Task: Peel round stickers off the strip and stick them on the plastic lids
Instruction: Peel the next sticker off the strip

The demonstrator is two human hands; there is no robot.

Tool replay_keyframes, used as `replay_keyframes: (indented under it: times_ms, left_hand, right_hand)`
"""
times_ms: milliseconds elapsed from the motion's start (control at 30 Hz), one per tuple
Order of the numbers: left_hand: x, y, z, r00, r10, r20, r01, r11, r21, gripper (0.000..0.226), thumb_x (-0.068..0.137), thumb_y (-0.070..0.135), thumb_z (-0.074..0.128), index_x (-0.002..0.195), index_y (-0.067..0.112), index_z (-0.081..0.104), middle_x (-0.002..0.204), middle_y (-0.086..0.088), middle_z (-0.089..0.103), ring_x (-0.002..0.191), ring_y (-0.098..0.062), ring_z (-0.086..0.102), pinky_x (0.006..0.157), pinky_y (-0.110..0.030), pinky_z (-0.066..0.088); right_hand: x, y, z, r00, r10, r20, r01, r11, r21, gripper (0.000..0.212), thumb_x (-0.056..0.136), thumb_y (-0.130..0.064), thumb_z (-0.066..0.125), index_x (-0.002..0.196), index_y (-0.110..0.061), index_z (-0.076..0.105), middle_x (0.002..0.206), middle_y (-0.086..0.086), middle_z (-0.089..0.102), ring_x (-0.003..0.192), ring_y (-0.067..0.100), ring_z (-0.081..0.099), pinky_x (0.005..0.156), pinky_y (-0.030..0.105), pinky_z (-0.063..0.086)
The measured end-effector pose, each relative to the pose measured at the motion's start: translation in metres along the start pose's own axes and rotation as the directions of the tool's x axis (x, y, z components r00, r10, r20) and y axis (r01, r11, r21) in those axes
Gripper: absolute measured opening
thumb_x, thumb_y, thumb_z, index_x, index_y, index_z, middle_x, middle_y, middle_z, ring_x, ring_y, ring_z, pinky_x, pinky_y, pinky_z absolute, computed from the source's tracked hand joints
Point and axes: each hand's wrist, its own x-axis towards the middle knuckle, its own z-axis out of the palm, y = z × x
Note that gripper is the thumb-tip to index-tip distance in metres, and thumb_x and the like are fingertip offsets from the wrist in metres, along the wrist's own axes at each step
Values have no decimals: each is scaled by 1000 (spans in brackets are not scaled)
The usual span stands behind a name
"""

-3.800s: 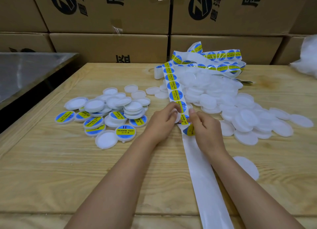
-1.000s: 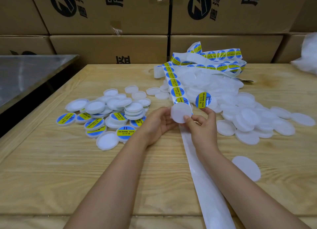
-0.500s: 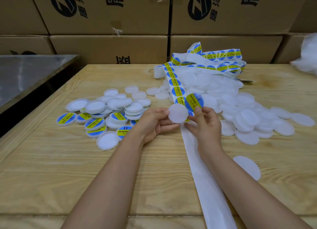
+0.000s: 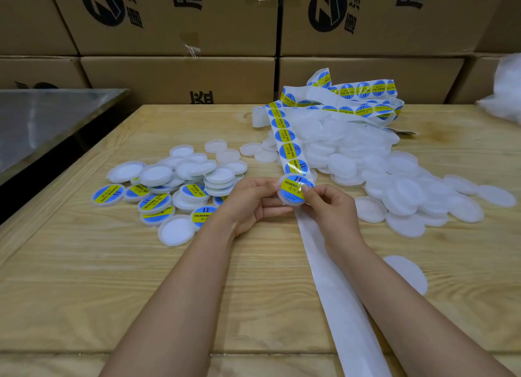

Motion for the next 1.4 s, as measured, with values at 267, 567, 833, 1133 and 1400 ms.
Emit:
replay_keyframes:
  times_ms: [267, 567, 833, 1133, 1400]
  left_hand:
    - [-1, -1, 1, 1000, 4, 13, -4, 1000, 12, 23, 95, 7, 47, 108, -5, 61, 91, -14, 73, 83, -23, 71, 73, -33, 59]
    - [0, -1, 1, 1000, 8, 19, -8, 1000, 17, 20, 96, 6, 45, 104, -3, 62, 88, -13, 73, 81, -22, 72, 71, -33, 59]
    - [0, -3, 4, 1000, 30, 4, -30, 998, 58, 18, 97, 7, 46, 101, 0, 62, 87, -11, 73, 81, -21, 72, 68, -29, 59]
    - [-1, -7, 10, 990, 110, -83, -96, 984, 152, 16, 95, 7, 51, 90, 3, 66, 78, -11, 73, 73, -21, 72, 64, -30, 59]
    - [-2, -10, 13, 974, 206, -91, -185, 963, 193, 11, 91, 6, 57, 84, 4, 65, 71, -9, 72, 68, -18, 71, 62, -29, 58]
  right_hand:
    - [1, 2, 0, 999, -30, -12, 30, 999, -35, 29, 87, -24, 65, 77, 3, 64, 70, 6, 60, 68, 10, 51, 67, 27, 40]
    - [2, 3, 0, 998, -50, -30, 47, 995, -93, 25, 88, -21, 65, 72, -1, 63, 69, 5, 60, 67, 11, 50, 68, 28, 41]
    - [1, 3, 1, 996, -66, -53, 57, 987, -152, 24, 87, -19, 65, 65, -10, 59, 62, -3, 57, 63, 8, 49, 66, 26, 40]
    - [-1, 1, 1, 993, -88, -72, 67, 964, -257, 25, 87, -19, 64, 64, -14, 55, 62, -5, 56, 60, 8, 49, 60, 24, 39]
    - [-2, 3, 1, 984, -120, -134, 65, 932, -356, 22, 85, -26, 67, 68, -14, 60, 64, -10, 59, 61, 0, 52, 54, 6, 37]
